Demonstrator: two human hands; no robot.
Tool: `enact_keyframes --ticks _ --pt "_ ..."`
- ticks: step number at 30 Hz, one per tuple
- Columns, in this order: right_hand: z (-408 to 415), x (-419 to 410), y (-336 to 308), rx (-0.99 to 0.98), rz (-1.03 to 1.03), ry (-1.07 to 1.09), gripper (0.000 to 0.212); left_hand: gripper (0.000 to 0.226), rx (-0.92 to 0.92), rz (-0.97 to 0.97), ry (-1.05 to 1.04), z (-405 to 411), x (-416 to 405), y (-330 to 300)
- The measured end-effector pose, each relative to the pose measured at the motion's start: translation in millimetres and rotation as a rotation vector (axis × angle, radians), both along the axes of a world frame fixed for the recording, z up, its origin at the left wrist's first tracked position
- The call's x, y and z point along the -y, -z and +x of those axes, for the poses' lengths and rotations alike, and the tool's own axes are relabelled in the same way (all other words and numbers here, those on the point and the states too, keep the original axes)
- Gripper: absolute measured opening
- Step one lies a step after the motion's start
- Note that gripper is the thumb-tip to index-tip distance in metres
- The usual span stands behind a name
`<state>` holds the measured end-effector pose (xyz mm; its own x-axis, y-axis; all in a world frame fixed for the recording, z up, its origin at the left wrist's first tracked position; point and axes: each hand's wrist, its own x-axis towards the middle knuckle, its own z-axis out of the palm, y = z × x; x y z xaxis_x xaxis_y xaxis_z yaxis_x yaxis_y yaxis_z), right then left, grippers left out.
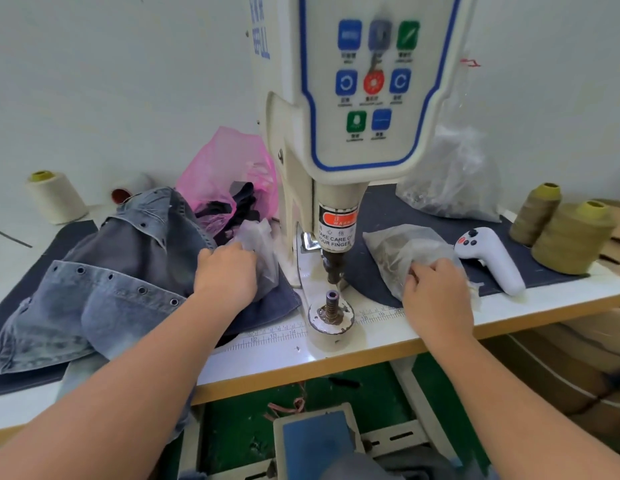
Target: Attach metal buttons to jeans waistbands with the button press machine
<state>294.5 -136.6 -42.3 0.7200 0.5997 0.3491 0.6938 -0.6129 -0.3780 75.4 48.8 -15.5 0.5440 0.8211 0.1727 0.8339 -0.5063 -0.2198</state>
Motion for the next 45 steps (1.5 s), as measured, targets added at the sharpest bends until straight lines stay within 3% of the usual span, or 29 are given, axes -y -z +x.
enact_keyframes --ticks 6,13,22,33,37,45 --pt "2 -1 2 -0.002 -0.007 -0.001 0.026 0.032 -0.001 -0.112 -0.057 -1 -6 -1" --pt "3 -2 3 -0.010 0.034 -0.008 0.026 0.029 0.026 -0.070 -0.066 2 -6 2" --pt "4 -1 4 -0.009 0.052 -0.010 0.026 0.036 0.011 -0.194 -0.084 3 -11 -2" --pt "5 -1 4 0.005 0.060 -0.022 0.025 0.027 0.069 -0.017 -0.029 1 -2 3" --pt "4 0 4 0.004 0.057 -0.022 0.026 0.026 0.244 -0.063 -0.063 -2 2 -1" --pt "5 0 5 0.010 0.061 -0.021 0.025 0.015 0.857 -0.128 0.021 -2 28 -14"
